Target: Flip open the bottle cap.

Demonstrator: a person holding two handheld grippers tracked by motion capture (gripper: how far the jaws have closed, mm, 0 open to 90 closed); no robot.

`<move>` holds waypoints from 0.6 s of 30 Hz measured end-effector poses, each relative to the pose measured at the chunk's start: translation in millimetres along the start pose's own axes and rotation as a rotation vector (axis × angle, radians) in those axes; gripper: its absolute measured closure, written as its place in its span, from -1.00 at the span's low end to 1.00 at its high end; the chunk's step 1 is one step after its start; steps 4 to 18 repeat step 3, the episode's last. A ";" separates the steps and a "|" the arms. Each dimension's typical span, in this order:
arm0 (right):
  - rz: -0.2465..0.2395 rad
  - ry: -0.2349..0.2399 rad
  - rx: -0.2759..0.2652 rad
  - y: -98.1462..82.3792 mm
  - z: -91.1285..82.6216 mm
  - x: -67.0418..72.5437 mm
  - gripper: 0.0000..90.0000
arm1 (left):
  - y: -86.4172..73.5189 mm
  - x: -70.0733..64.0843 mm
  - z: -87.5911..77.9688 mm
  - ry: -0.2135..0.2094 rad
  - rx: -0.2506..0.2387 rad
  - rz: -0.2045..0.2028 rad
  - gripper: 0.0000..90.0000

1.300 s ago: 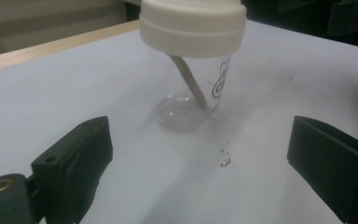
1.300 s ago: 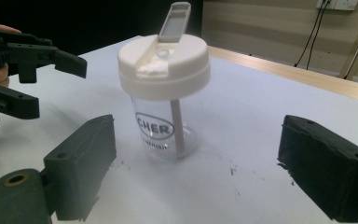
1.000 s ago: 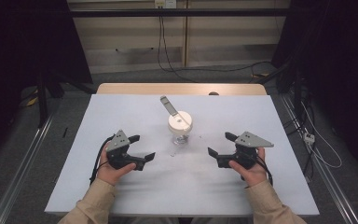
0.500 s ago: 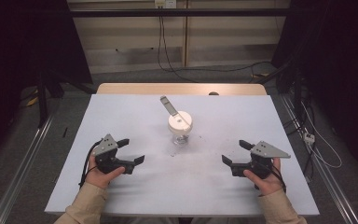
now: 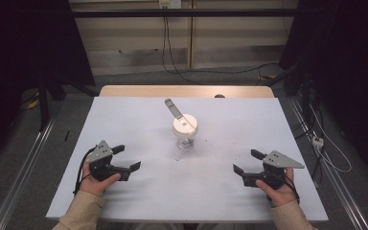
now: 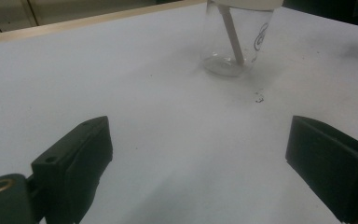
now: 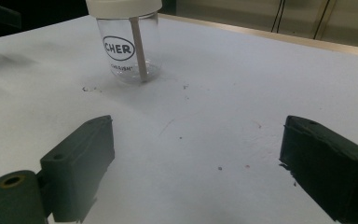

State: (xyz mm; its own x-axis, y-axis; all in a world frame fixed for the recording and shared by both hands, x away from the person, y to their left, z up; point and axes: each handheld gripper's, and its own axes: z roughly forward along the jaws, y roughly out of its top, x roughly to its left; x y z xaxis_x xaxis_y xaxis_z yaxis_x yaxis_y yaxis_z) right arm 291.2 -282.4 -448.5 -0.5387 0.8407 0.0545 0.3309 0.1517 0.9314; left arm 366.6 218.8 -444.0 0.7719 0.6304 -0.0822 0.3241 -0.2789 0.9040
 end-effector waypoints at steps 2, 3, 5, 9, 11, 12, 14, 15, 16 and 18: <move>-0.005 -0.003 0.009 -0.6 0.9 -0.3 -0.78 | -0.3 1.0 -0.4 0.005 0.001 0.002 -0.85; -0.005 -0.005 0.010 -1.1 1.4 -0.6 -0.78 | -0.3 1.4 -0.1 0.005 0.001 0.001 -0.85; -0.005 -0.005 0.010 -1.1 1.4 -0.6 -0.78 | -0.3 1.4 -0.1 0.005 0.001 0.001 -0.85; -0.005 -0.005 0.010 -1.1 1.4 -0.6 -0.78 | -0.3 1.4 -0.1 0.005 0.001 0.001 -0.85; -0.005 -0.005 0.010 -1.1 1.4 -0.6 -0.78 | -0.3 1.4 -0.1 0.005 0.001 0.001 -0.85; -0.005 -0.005 0.010 -1.1 1.4 -0.6 -0.78 | -0.3 1.4 -0.1 0.005 0.001 0.001 -0.85; -0.005 -0.005 0.010 -1.1 1.4 -0.6 -0.78 | -0.3 1.4 -0.1 0.005 0.001 0.001 -0.85; -0.005 -0.005 0.010 -1.1 1.4 -0.6 -0.78 | -0.3 1.4 -0.1 0.005 0.001 0.001 -0.85; -0.005 -0.005 0.010 -1.1 1.4 -0.6 -0.78 | -0.3 1.4 -0.1 0.005 0.001 0.001 -0.85; -0.005 -0.005 0.010 -1.1 1.4 -0.6 -0.78 | -0.3 1.4 -0.1 0.005 0.001 0.001 -0.85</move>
